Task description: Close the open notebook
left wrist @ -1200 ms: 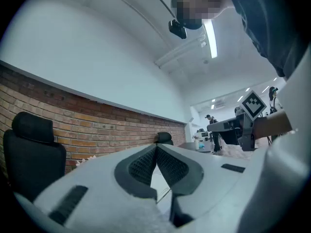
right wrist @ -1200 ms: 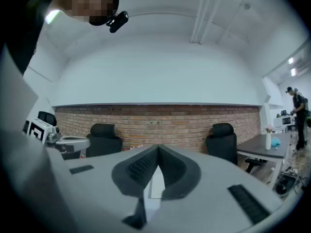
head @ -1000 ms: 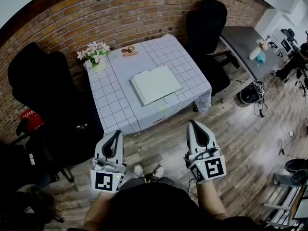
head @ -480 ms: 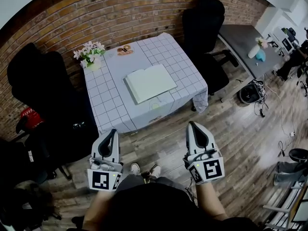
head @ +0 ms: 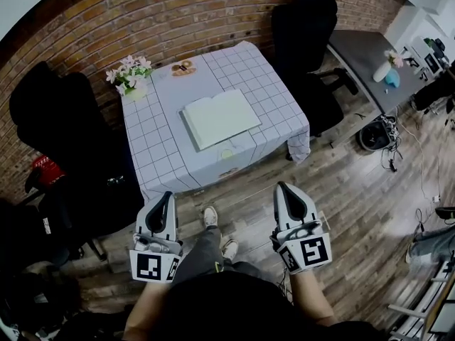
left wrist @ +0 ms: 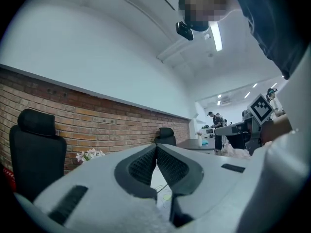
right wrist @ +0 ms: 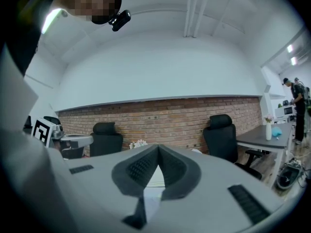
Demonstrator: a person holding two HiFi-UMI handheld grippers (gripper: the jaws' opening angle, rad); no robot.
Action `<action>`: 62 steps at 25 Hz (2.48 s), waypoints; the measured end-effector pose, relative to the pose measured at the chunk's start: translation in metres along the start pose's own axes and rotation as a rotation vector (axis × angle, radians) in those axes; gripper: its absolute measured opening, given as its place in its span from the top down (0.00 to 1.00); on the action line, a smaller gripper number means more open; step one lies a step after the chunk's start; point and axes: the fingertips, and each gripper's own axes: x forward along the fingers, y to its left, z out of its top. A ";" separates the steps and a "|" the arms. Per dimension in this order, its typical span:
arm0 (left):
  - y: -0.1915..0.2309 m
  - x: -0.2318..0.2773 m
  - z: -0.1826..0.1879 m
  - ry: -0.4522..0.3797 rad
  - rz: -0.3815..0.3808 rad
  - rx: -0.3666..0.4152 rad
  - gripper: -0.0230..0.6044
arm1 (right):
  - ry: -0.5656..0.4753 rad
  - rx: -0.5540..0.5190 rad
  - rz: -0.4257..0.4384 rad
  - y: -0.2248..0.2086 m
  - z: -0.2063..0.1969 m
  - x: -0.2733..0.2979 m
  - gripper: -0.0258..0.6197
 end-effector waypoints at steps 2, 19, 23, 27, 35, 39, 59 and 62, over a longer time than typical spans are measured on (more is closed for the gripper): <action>0.001 0.013 -0.004 -0.003 -0.011 -0.002 0.92 | 0.004 -0.003 -0.006 -0.007 -0.001 0.008 0.94; 0.090 0.180 -0.033 -0.024 -0.080 -0.087 0.92 | 0.026 -0.054 0.010 -0.037 0.026 0.187 0.94; 0.107 0.207 -0.040 -0.016 -0.094 -0.109 0.92 | 0.020 -0.045 0.005 -0.039 0.031 0.216 0.94; 0.108 0.223 -0.045 -0.008 -0.095 -0.125 0.92 | 0.047 -0.046 0.007 -0.048 0.025 0.230 0.94; 0.106 0.240 -0.044 0.000 -0.006 -0.102 0.92 | 0.048 -0.055 0.103 -0.070 0.023 0.260 0.94; 0.103 0.251 -0.040 0.005 0.054 -0.085 0.92 | 0.030 -0.044 0.162 -0.089 0.030 0.278 0.94; 0.119 0.239 -0.113 0.170 0.333 -0.169 0.92 | 0.187 -0.020 0.427 -0.074 -0.036 0.349 0.94; 0.116 0.240 -0.133 0.204 0.332 -0.183 0.92 | 0.220 -0.010 0.439 -0.070 -0.054 0.352 0.94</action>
